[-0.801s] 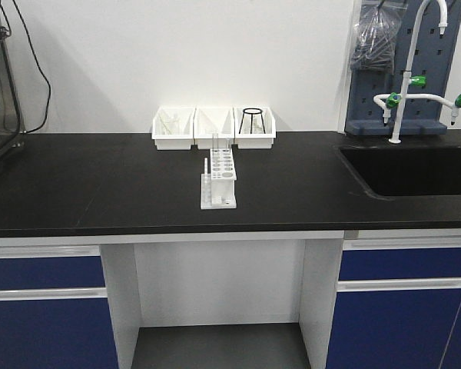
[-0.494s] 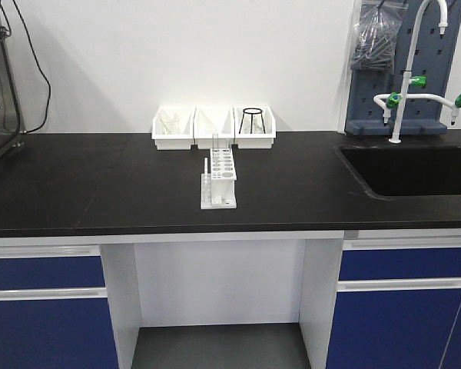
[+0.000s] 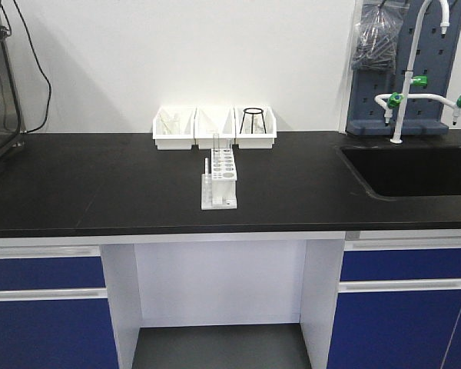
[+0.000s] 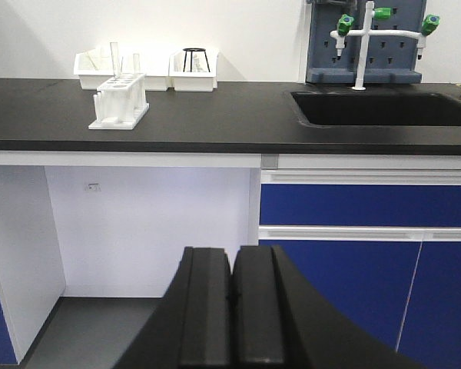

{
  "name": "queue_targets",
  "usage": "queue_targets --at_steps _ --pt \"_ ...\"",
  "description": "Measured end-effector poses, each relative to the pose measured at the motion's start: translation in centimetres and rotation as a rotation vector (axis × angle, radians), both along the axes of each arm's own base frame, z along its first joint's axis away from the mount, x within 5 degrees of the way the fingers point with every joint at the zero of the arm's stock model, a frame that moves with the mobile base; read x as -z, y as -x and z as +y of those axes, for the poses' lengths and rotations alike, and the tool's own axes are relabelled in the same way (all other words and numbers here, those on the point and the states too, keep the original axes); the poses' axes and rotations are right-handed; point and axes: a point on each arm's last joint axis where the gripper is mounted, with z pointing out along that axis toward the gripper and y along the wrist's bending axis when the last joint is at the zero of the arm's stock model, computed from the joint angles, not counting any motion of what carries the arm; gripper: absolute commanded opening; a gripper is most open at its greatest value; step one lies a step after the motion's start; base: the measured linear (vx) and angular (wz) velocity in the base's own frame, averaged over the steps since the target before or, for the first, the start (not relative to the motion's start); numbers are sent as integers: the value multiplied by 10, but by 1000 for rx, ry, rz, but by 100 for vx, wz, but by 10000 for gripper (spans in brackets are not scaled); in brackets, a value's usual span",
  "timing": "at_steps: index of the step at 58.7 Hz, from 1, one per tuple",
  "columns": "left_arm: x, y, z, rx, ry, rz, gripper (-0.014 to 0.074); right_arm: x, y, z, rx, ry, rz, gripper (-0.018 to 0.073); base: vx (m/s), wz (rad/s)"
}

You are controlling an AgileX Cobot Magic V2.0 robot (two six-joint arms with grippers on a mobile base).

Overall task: Flip and reinsert test tube from rack
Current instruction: 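Drive the base toward the white test-tube rack on the bench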

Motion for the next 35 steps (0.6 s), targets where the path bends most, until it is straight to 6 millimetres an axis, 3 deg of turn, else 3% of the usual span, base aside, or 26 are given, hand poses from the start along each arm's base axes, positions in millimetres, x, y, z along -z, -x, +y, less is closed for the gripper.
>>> queue_targets --at_steps 17,35 --pt "0 0 0 0 0 0 -6 0 0 0 0 0 0 -11 12 1" --pt "0 0 0 0 0 0 -6 0 0 0 0 0 0 -11 29 -1"
